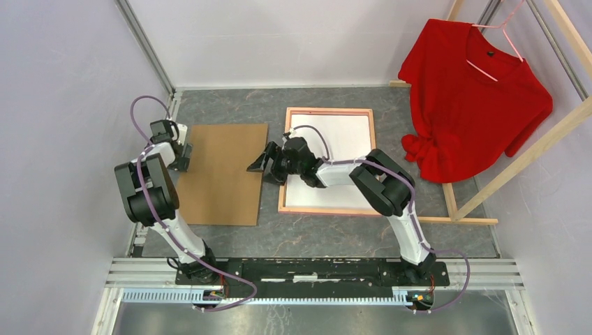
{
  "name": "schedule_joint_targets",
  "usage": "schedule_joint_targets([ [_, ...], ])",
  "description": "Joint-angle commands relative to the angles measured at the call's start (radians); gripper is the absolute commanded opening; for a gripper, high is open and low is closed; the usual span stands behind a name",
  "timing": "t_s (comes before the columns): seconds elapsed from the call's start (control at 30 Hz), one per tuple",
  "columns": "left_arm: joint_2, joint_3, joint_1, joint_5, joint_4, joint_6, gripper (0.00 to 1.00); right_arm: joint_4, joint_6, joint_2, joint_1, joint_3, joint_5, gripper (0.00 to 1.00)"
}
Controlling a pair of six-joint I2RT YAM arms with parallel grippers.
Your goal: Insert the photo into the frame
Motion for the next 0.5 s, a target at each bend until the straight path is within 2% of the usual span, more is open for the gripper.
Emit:
schedule_joint_targets([
  [0.0,0.048,-0.07,-0.095,0.216,-0.255,-0.046,0.92,0.412,0.131,-0.137,0.033,-0.067,-0.085,0.86],
  [0.17,-0.029,-0.085,-0.166,0.154,-0.224,-0.053,0.92,0.435,0.138,-0.191,0.015,-0.167,-0.062,0.85],
  [0.47,0.013,-0.053,-0.261,0.142,-0.248,-0.085,0.92,0.334,0.091,-0.315,-0.027,-0.306,0.006,0.84],
])
